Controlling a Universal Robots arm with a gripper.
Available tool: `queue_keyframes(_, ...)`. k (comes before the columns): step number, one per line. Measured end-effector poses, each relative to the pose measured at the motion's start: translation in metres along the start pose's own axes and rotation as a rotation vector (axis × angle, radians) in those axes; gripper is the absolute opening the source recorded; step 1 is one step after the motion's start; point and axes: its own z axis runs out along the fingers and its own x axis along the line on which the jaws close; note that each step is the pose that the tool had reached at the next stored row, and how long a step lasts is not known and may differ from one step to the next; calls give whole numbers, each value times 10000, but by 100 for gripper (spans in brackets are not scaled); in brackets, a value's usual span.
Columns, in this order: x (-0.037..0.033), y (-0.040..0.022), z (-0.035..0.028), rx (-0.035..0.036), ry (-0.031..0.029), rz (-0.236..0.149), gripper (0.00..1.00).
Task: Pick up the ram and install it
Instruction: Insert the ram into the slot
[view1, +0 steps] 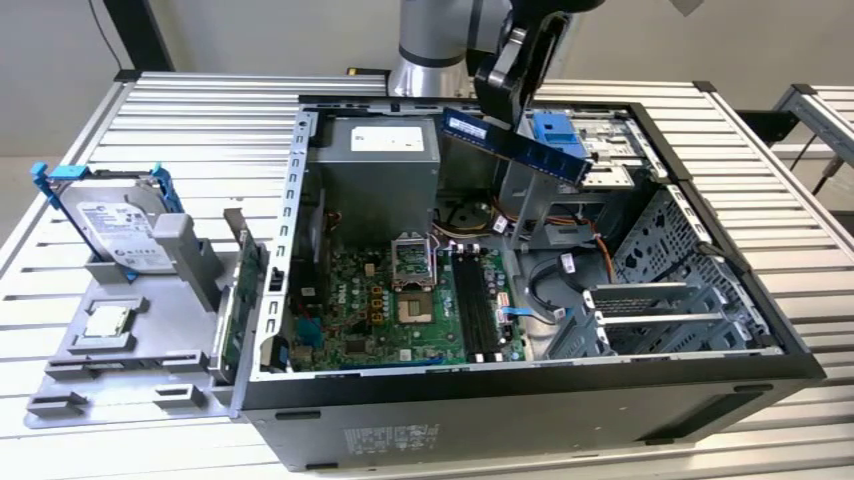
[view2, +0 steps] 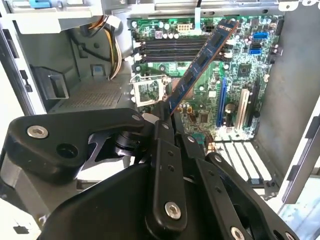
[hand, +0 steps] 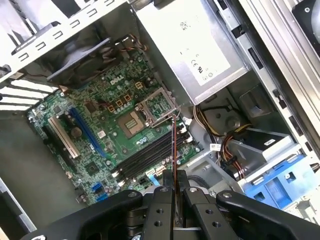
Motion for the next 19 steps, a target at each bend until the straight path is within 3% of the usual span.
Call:
queue_keyframes(15,10,-6,-1,-29,1,678,0)
queue_keyframes(19,10,-8,-1,-20,-20,1104,0)
